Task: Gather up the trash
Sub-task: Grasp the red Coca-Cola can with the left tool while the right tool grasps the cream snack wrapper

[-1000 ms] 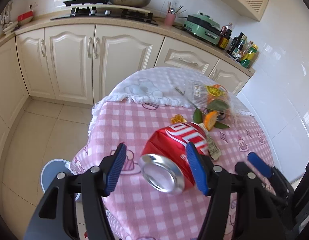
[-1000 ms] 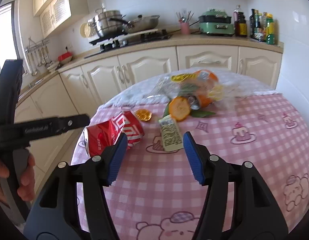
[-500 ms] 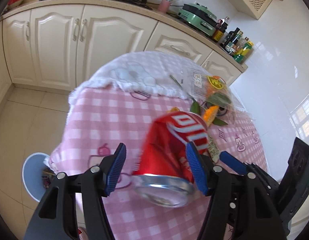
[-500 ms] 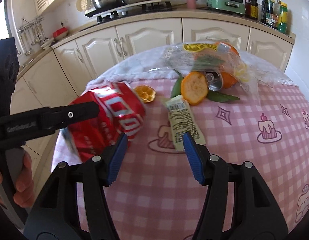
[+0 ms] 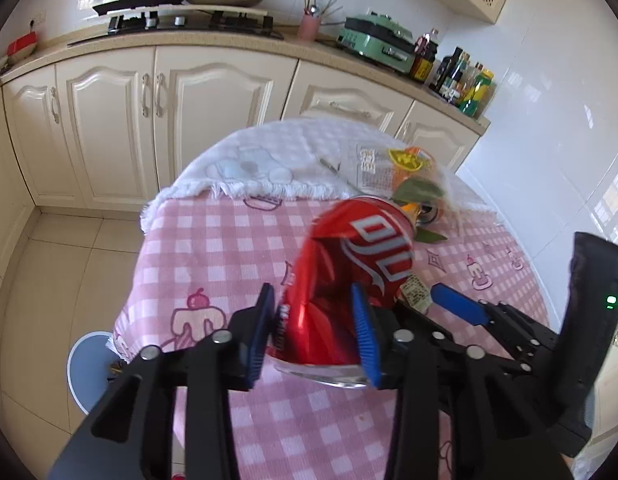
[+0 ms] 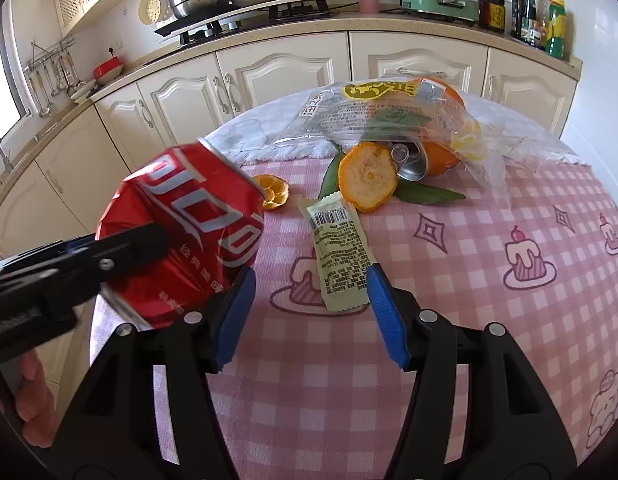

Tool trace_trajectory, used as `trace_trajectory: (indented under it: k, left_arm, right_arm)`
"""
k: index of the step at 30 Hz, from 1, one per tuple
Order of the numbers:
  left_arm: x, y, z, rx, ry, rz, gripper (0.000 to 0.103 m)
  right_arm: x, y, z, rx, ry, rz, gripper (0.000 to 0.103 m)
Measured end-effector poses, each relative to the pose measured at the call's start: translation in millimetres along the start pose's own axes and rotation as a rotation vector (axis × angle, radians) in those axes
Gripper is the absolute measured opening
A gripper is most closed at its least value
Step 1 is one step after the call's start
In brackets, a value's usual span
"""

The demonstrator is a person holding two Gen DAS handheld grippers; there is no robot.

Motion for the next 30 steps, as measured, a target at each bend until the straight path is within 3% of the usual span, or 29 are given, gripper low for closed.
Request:
trace_trajectory:
  k: [6,9,15,23,24,25,26,30]
  left_arm:
    - [-3,17,4,0.028,0.001,0.057,0.033]
    - [-4,27,-1,0.068,0.019,0.089,0.033]
    - [-7,38,-8,0.113,0.046,0.112,0.033]
    - [-7,48,-11,0.143,0.047,0.129,0.033]
    - [-7,50,-12,0.145,0.049,0.133,0.033]
    - [-7,53,-15,0.147,0.054,0.138,0.032]
    - [-7,56,-18,0.148,0.060,0.143,0.032]
    - [-6,70,-31,0.146,0.092,0.170,0.032]
  right_arm:
    - [1,10,-3,0.007,0.023,0.033,0.058]
    - [-2,23,3,-0.009,0.035,0.055,0.063]
    - [-7,16,29,-0.058,0.013,-0.005,0.064]
    - [8,-26,16,-0.061,0.091,-0.095,0.064]
    - [10,-28,15,-0.069,0.106,-0.086,0.056]
    - [11,-27,15,-0.086,0.121,-0.078,0.035]
    - [10,-26,14,-0.079,0.120,-0.082,0.028]
    - [2,-13,3,-0.024,0.109,-0.064,0.019]
Point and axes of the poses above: each gripper's, at about its wrist camera, not at the fingertips, and y roughly against the way its jaws point, z to its right, x to its top, the point moved 10 cm from there along -y, roughly the way its jaws point, and after that the axes turned 3 degrees about -y, right-handed, at the moved point
